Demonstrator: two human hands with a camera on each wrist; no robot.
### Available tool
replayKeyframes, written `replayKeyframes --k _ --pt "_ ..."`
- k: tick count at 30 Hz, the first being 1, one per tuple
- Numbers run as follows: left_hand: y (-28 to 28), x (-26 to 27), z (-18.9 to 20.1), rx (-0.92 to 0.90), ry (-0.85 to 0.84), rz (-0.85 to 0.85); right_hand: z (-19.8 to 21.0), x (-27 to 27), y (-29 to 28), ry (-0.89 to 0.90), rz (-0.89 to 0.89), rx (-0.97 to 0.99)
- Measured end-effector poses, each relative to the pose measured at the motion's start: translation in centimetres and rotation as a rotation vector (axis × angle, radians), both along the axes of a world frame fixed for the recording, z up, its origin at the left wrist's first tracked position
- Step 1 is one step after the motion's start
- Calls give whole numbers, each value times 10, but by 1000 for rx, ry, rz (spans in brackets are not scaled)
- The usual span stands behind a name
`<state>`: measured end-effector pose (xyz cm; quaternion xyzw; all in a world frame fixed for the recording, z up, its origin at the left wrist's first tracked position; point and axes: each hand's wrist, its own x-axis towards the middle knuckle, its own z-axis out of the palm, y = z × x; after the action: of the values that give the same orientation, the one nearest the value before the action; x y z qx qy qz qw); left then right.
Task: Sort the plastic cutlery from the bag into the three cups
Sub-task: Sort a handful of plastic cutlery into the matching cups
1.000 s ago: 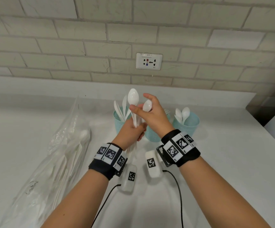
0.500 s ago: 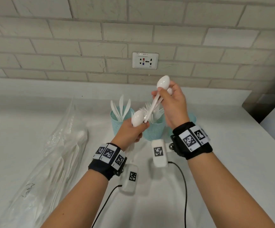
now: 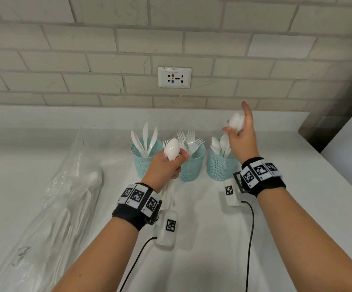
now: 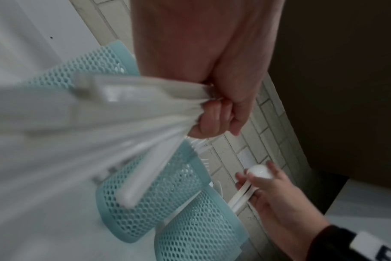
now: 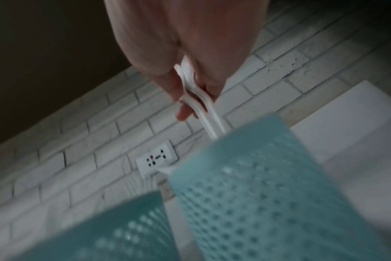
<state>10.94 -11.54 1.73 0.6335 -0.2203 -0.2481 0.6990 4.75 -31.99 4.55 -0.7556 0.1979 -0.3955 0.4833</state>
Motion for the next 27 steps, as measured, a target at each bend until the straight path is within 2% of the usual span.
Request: replayKeyframes --k 3,5,8,10,12,14,20,27 --pt "-1 1 -1 -20 -3 -3 -22 -3 -4 267 1 -35" --pt "-2 2 -1 -17 -3 -1 -27 -5 -3 363 -29 -110" --pt "-4 2 -2 -17 3 1 -18 -6 15 239 -62 -211" --pt "-6 0 -1 -21 5 8 -5 -8 40 171 64 -232" --pt "-8 -2 0 -7 -9 26 3 -7 68 251 258 -155" --pt "-9 -3 2 24 -33 36 3 -4 86 328 361 -87" --pt "-2 -2 9 -15 -11 39 12 -3 88 249 423 146" --pt "-2 -4 15 -46 -51 -47 26 -8 87 181 501 377"
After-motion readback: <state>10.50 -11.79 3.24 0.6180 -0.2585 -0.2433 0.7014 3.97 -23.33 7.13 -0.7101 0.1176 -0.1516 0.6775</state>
